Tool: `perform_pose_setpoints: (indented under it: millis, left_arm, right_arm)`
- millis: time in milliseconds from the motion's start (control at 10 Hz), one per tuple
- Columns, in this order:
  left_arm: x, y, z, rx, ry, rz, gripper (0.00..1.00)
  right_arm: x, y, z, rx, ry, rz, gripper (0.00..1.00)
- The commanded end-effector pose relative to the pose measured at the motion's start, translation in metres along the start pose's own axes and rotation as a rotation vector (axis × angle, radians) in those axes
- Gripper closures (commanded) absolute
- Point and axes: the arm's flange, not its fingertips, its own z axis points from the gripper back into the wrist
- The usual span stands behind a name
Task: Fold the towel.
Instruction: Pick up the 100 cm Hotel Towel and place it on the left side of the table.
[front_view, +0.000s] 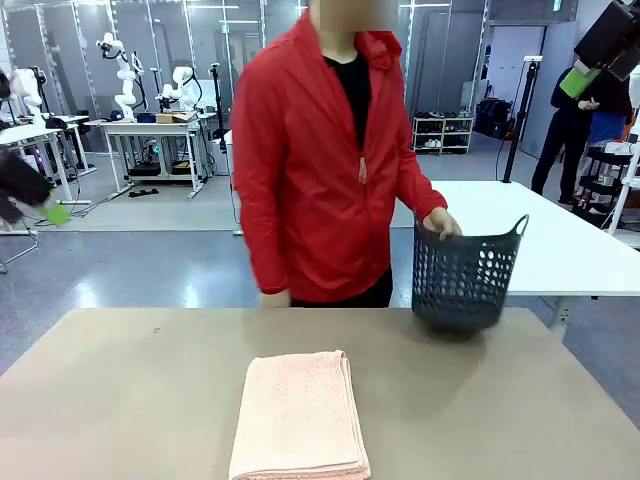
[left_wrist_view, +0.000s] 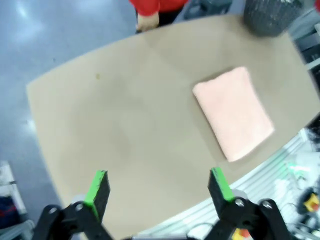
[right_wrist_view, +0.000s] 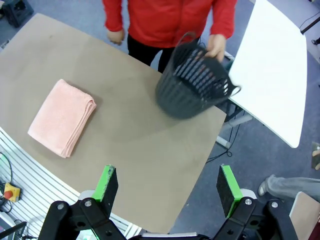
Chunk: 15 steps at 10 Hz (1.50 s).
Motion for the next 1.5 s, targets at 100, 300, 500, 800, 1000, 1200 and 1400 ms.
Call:
perform_pose_setpoints:
  millis: [100,300,500,800,1000,1200,1400]
  left_arm:
    - [-0.033,0.0,-0.063,-0.143,-0.008,0.028,0.0]
    - [-0.052,-0.014,-0.114,-0.243,-0.054,0.066,0.0]
    - [-0.066,-0.026,-0.154,-0.344,-0.037,0.13,0.0]
    - [-0.075,-0.057,-0.219,-0.406,-0.024,0.254,0.0]
    - [-0.082,-0.07,-0.248,-0.412,-0.007,0.298,0.0]
    - [-0.092,-0.071,-0.274,-0.408,0.018,0.333,0.0]
    - [-0.092,-0.07,-0.28,-0.411,0.057,0.293,0.0]
  right_arm:
    - [-0.002,-0.001,0.001,0.003,0.004,0.011,0.0]
    - [-0.002,-0.001,0.001,0.003,0.004,0.011,0.0]
    - [-0.002,-0.001,0.001,0.003,0.004,0.011,0.0]
    - [-0.002,-0.001,0.001,0.003,0.004,0.011,0.0]
    - [-0.002,-0.001,0.001,0.003,0.004,0.011,0.0]
    - [-0.002,-0.001,0.001,0.003,0.004,0.011,0.0]
    - [-0.002,-0.001,0.001,0.003,0.004,0.011,0.0]
